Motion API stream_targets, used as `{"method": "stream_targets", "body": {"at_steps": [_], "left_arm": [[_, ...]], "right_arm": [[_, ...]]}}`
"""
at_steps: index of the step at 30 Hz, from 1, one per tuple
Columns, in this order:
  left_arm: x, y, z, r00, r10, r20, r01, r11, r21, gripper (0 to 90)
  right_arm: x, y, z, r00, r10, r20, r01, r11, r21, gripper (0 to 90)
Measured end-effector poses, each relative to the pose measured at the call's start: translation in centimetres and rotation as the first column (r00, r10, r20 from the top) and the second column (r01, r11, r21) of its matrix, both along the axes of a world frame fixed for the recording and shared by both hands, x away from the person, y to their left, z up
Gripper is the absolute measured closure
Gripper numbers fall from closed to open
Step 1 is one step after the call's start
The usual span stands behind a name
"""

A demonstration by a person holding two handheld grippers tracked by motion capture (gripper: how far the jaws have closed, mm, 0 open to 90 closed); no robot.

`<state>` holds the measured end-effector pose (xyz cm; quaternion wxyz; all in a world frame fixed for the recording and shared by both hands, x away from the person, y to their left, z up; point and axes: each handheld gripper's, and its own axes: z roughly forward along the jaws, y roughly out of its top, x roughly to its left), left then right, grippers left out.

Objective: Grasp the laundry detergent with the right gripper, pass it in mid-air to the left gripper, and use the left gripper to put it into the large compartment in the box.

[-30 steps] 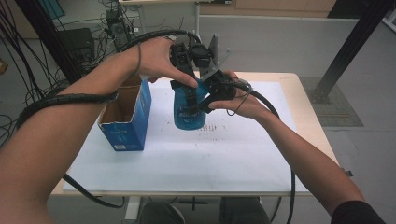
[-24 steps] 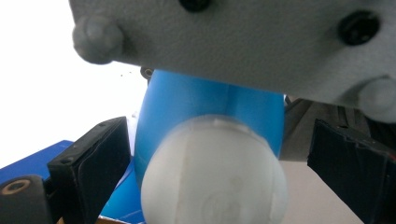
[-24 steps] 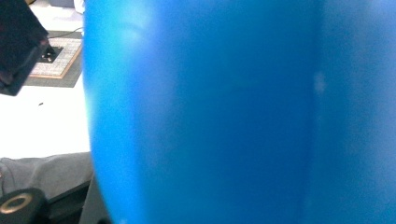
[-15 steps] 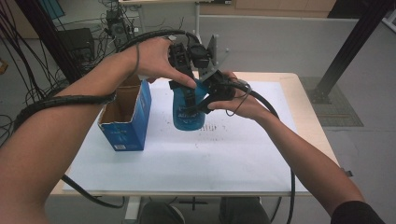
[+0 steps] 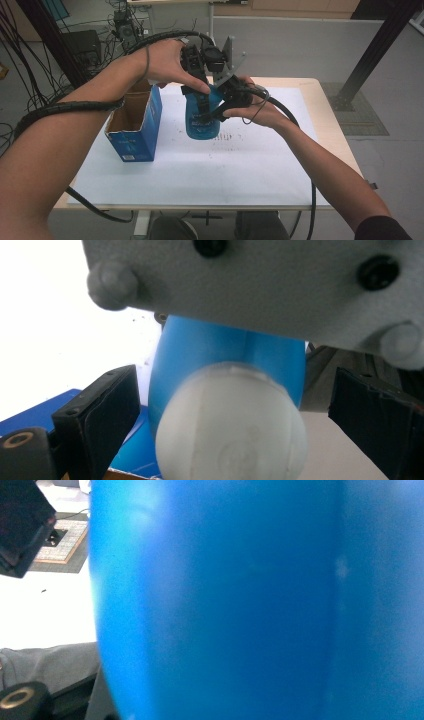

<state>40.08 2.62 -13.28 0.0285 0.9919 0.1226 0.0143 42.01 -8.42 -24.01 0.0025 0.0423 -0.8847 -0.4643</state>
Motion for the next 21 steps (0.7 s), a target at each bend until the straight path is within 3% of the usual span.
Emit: {"method": "stream_targets", "body": {"at_steps": [21], "left_arm": [[-0.23,-0.11,-0.24,0.9996,-0.011,0.027,0.011,0.9998,0.019,16.5]], "right_arm": [[-0.30,-0.18,0.42,1.0000,-0.008,-0.001,0.008,0.9999,0.007,44.2]]}}
